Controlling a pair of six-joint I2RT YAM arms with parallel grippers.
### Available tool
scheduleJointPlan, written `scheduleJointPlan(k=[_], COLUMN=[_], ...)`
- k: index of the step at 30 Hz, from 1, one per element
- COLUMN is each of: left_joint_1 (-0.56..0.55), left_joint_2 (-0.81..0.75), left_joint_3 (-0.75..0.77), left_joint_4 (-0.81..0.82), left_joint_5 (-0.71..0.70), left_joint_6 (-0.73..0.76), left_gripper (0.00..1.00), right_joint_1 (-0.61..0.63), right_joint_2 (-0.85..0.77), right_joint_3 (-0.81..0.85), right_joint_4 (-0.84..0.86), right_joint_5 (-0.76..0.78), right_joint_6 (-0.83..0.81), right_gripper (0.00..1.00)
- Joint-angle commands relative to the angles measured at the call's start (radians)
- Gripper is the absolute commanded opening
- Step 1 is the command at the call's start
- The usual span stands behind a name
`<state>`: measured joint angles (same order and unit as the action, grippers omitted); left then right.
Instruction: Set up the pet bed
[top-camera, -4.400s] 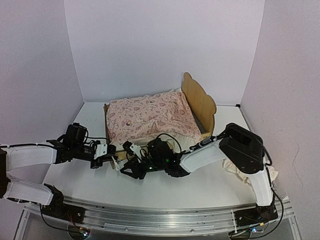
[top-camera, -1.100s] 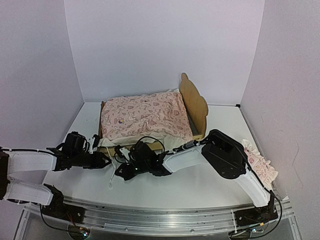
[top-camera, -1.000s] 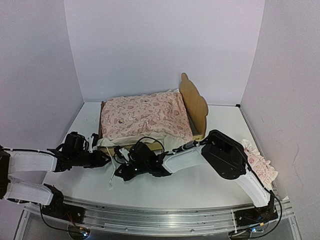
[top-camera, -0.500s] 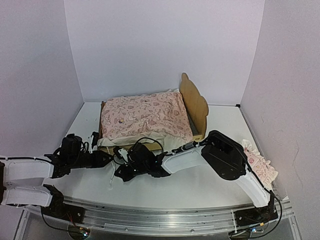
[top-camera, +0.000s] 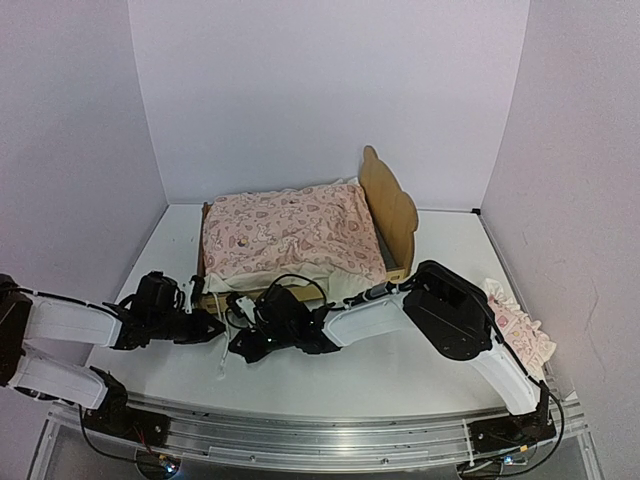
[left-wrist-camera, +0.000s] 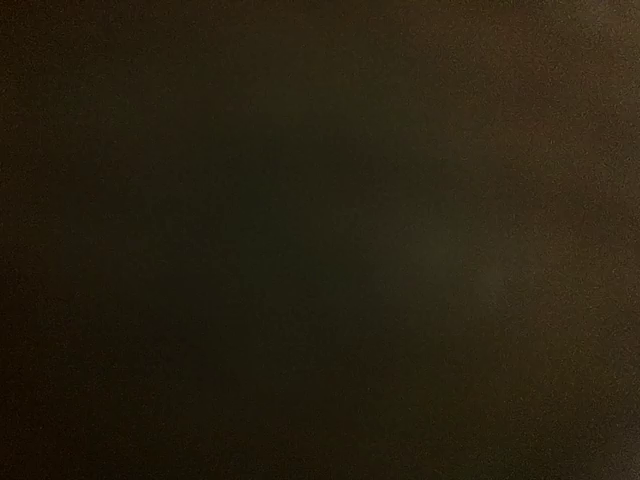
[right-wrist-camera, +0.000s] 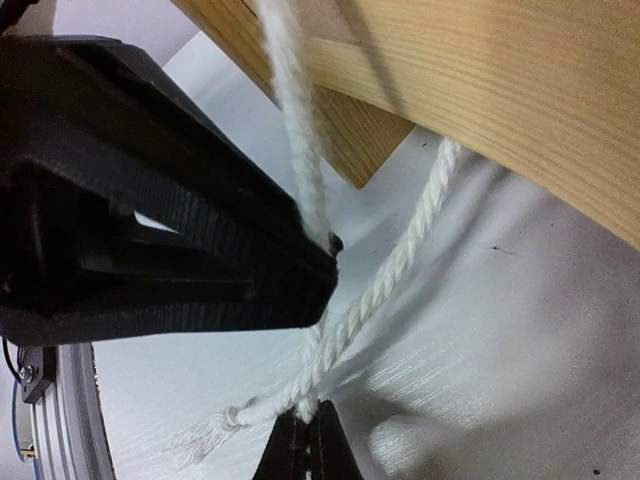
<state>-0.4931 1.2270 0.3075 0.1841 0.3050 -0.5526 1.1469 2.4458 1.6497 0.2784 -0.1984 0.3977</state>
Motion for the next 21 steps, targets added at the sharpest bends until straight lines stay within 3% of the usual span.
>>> scheduleJointPlan(k=[1, 3, 9, 19, 21], left_joint_1=[-0.003, -0.004, -0.004, -0.002, -0.002], left_joint_2=[-0.006, -0.035, -0.088, -0.016, -0.006], left_joint_3=[0.043, 0.039, 0.029, 0.016, 0.015], left_joint_4=[0.014, 0.002, 0.021, 0.137, 0.156], left_joint_5=[-0.032, -0.048, -0.106, -0.118, -0.107], left_joint_6=[-0.017, -0.016, 0.021, 0.064, 0.071], left_gripper=[0.04, 0.03, 0.15, 0.18, 0.14], right_joint_1=[0.008, 0.008, 0.008, 0.008, 0.007], right_joint_2=[-0.033, -0.037, -0.028, -0.022, -0.021], right_joint_3=[0.012, 0.008, 0.033, 0.044, 0.042], right_joint_4=[-0.009, -0.018, -0.048, -0.048, -0.049], right_joint_5=[-0.004, -0.002, -0.014, -0.011, -0.012], right_joint_6=[-0.01, -0.027, -0.053, -0.049, -0.046], right_gripper=[0.0, 0.0, 0.0, 0.0, 0.0])
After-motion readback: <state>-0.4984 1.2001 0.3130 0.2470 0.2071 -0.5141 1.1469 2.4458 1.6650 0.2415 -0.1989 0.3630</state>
